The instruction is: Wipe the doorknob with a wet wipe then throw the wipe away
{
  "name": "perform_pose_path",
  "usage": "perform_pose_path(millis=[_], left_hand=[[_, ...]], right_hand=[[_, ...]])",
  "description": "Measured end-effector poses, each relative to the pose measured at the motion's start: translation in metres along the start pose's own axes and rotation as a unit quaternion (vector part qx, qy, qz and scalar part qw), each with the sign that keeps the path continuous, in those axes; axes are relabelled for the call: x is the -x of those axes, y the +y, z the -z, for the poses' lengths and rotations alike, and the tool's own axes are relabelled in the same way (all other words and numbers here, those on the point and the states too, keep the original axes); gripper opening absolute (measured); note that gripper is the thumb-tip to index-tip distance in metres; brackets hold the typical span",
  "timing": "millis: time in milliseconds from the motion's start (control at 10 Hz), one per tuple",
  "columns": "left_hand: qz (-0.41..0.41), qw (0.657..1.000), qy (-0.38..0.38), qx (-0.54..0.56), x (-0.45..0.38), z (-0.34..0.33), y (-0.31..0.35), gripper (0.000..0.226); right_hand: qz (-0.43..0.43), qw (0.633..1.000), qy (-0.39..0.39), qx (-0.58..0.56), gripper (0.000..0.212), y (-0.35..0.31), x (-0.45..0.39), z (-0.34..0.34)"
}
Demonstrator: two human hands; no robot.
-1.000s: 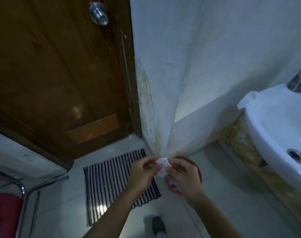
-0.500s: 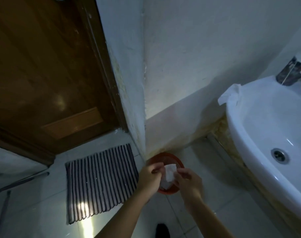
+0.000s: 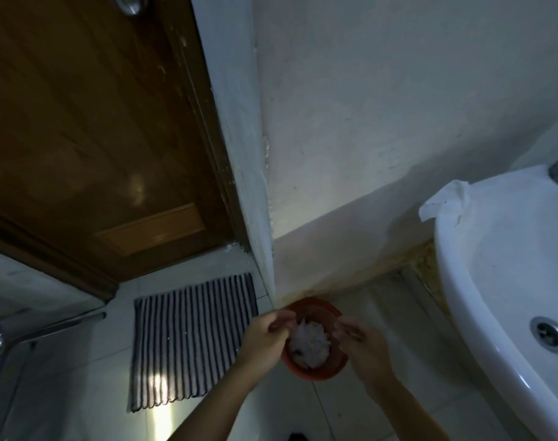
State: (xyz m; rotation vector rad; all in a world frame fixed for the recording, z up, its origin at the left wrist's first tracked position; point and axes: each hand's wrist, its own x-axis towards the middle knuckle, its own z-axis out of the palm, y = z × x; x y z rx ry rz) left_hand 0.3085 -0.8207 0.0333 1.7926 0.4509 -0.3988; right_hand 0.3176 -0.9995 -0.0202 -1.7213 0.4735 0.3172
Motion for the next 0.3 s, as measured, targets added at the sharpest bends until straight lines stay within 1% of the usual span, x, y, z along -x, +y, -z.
perform_pose_path(millis=[100,200,300], left_hand=[[-0.033,0.999,0.004,-0.015,0.006,0.022,0.017,0.019],[-0.077,0.995,-0.006,-0.064,0.009,0.046,0.036,0.023],[-0.099,0.991,-0.035,-0.081,0.02,0.072,0.055,0.025]], right_hand=[[0.059,0.996,-0.046,0.044,0.015,-0.037,0.005,-0.015],[0.136,0.982,-0.079,0.101,0.033,-0.078,0.008,-0.035],[0.184,0.967,-0.131,0.118,0.022,-0.11,0.016,-0.056]])
